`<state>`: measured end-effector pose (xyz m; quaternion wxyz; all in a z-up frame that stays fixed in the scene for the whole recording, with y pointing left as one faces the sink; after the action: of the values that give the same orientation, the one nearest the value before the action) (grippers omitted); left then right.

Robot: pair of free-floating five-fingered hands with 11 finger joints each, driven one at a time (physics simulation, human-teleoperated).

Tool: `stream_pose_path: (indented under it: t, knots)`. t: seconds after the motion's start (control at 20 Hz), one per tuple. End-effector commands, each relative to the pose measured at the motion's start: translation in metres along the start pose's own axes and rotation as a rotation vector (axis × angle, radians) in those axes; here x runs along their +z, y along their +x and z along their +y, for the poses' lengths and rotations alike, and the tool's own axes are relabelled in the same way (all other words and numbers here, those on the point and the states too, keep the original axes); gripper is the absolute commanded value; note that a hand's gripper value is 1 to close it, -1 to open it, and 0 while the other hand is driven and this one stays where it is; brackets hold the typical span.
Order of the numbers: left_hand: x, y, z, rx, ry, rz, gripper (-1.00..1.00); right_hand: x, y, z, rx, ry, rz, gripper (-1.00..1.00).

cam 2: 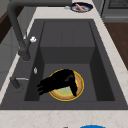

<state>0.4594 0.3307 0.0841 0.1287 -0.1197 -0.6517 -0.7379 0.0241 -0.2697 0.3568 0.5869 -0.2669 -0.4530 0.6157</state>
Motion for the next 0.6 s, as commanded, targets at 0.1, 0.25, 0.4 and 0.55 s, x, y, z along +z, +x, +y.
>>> stream_pose_path:
  t: [0.1,0.25,0.4,0.55]
  knots:
    - [0.035,0.005,0.014,0.056,-0.004,-0.014,-1.0,0.0,0.0,0.0,0.0,0.0,0.0,0.0]
    - [0.056,0.003,0.017,0.068,0.029,-0.009,-1.0,0.0,0.0,0.0,0.0,0.0,0.0,0.0]
    - [0.075,0.003,0.019,0.088,0.086,-0.032,-1.0,0.0,0.0,0.0,0.0,0.0,0.0,0.0]
    - [0.096,0.0,0.019,0.104,0.086,-0.033,-1.0,0.0,0.0,0.0,0.0,0.0,0.0,0.0]
